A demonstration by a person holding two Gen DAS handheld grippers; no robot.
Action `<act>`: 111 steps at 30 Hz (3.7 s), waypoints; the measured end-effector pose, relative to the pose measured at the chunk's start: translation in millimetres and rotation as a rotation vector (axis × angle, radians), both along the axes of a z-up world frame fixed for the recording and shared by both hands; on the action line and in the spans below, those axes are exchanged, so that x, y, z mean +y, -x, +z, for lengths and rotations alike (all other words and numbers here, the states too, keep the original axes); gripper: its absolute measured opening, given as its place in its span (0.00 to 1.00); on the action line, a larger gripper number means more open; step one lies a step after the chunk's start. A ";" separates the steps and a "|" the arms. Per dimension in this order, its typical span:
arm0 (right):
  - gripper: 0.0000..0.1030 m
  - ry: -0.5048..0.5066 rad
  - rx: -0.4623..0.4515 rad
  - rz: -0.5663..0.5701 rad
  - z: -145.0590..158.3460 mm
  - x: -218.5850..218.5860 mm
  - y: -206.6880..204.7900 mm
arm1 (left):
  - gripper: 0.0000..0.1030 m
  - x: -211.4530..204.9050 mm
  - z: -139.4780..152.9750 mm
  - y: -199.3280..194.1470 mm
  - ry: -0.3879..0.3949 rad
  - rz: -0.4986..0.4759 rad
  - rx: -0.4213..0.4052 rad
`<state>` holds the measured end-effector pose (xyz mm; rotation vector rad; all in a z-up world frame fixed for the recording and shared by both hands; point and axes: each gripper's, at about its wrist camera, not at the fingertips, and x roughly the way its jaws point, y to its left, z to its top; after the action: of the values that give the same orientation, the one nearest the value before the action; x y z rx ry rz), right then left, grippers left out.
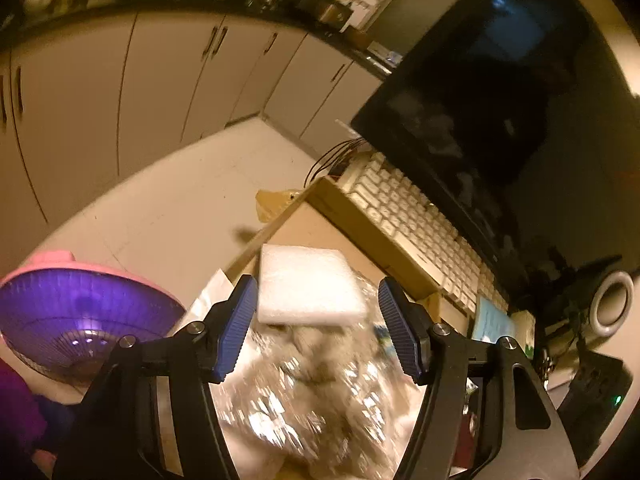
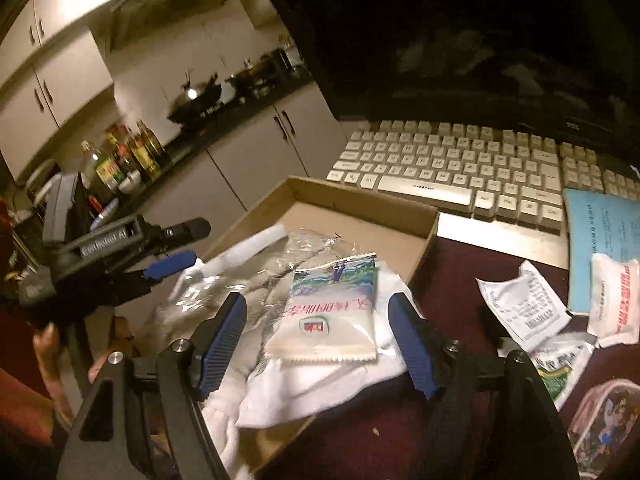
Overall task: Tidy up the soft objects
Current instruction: 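Lower foam sheet and snack packet into the box and open both tools, then grasp the white printed paper leaflet with the left tool, then grasp the clear cartoon pouch with the right tool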
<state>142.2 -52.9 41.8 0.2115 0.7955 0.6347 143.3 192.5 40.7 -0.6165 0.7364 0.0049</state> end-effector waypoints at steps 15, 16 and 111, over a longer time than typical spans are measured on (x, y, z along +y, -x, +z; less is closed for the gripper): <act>0.64 -0.101 0.099 -0.109 -31.3 -147.1 96.3 | 0.62 -171.6 -13.6 105.3 -0.058 -0.531 0.045; 0.61 -0.086 0.115 -0.115 -36.0 -149.3 99.1 | 0.62 -176.4 -21.6 107.0 -0.051 -0.537 0.076; 0.70 0.175 0.080 -0.083 -40.4 -153.2 97.2 | 0.04 -166.4 -69.2 86.3 0.403 -0.486 0.157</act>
<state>45.0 -206.2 1.4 0.1103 0.9098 0.4779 57.0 26.1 -28.5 -0.8111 1.0363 -0.5600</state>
